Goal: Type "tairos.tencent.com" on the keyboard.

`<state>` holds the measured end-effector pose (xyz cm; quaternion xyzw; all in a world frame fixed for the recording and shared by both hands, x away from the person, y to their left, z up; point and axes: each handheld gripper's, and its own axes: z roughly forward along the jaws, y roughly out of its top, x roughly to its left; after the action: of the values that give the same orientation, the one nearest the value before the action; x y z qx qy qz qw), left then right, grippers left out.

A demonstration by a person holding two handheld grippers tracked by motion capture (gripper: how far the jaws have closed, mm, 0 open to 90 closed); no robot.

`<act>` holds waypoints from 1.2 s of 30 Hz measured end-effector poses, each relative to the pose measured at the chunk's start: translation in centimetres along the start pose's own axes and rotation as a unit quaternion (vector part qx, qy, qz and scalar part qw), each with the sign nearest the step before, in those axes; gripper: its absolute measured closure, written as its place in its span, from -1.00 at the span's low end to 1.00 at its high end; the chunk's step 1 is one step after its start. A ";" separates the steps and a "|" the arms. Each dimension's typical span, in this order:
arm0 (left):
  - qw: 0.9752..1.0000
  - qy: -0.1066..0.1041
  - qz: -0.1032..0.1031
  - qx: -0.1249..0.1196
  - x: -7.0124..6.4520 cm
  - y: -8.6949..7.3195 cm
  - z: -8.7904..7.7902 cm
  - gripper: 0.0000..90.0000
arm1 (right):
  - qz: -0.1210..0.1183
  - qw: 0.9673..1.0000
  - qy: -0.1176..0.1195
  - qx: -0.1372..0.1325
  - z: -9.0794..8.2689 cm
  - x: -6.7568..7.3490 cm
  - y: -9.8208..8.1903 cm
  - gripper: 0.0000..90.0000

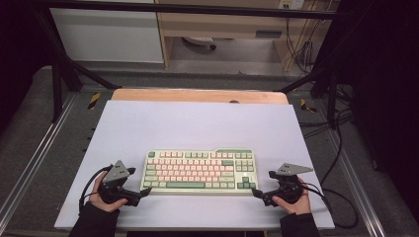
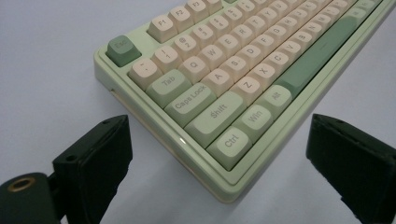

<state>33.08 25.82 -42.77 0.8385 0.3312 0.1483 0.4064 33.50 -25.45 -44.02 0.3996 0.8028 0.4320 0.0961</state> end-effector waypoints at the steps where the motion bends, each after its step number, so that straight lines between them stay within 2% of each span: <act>1: 1.000 0.000 0.000 -0.001 -0.1 0.1 0.0 -0.83 | 0.001 1.000 0.000 0.000 0.0 0.0 0.0 -0.99; 6: 1.000 -0.004 -0.001 -0.004 -0.5 0.6 0.1 -0.72 | -0.001 1.000 -0.001 0.002 0.0 0.0 0.0 -0.99; 15: 1.000 -0.008 -0.017 -0.011 -0.8 1.6 0.2 -0.29 | -0.002 1.000 -0.001 0.004 0.1 0.0 0.0 -0.99; 17: 1.000 -0.008 -0.017 -0.011 -0.9 1.7 0.3 -0.24 | -0.001 1.000 -0.001 0.004 0.1 0.0 0.0 -0.99; 22: 0.999 -0.017 -0.028 -0.011 -1.1 2.3 0.6 0.10 | 0.000 1.000 -0.002 0.004 0.2 0.0 0.0 -0.99; 25: 0.999 -0.019 -0.033 -0.010 -1.2 2.6 0.8 0.22 | 0.001 1.000 -0.002 0.004 0.2 0.0 0.0 -0.99; 36: 0.999 -0.012 -0.031 -0.010 -2.0 4.1 1.7 0.62 | 0.000 1.000 -0.003 0.004 0.2 0.0 0.0 -0.99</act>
<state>34.24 21.63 -40.64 0.8255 0.3505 0.1290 0.4231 33.57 -25.31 -44.13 0.4009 0.8043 0.4278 0.0966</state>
